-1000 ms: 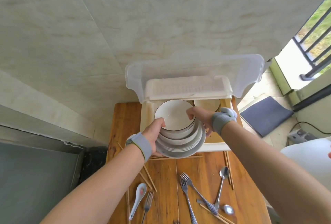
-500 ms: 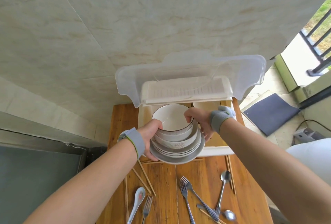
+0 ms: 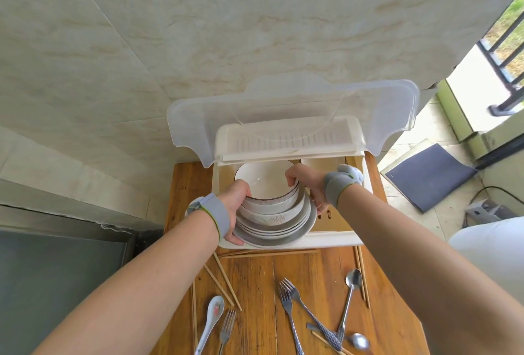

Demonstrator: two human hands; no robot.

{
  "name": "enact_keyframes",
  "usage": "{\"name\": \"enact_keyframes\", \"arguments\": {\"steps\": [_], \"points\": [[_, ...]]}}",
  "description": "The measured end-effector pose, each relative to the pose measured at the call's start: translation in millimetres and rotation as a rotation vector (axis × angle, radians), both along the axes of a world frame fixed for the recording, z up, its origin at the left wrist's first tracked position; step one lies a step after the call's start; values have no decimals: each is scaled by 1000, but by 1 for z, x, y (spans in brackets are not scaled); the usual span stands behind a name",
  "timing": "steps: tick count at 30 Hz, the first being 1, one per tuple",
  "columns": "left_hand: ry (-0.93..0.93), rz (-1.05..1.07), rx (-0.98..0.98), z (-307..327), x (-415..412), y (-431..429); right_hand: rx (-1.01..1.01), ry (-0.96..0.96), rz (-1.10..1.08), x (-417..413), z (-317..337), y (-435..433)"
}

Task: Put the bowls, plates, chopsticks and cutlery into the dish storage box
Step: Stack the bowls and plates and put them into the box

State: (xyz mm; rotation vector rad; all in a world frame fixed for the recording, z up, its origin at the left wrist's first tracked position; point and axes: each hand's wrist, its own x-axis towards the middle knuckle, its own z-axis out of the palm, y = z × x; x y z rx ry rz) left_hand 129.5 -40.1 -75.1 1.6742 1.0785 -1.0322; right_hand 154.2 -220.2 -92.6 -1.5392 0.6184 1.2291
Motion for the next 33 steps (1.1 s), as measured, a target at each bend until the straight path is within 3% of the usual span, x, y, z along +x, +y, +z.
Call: {"name": "enact_keyframes", "arguments": {"steps": [15, 24, 33], "points": [[52, -16, 44, -14, 23, 1, -26, -13, -48, 10, -20, 1], [-115, 82, 29, -34, 24, -13, 39, -131, -262, 6, -65, 8], [-350, 270, -48, -90, 12, -1, -132, -291, -274, -3, -97, 23]]}}
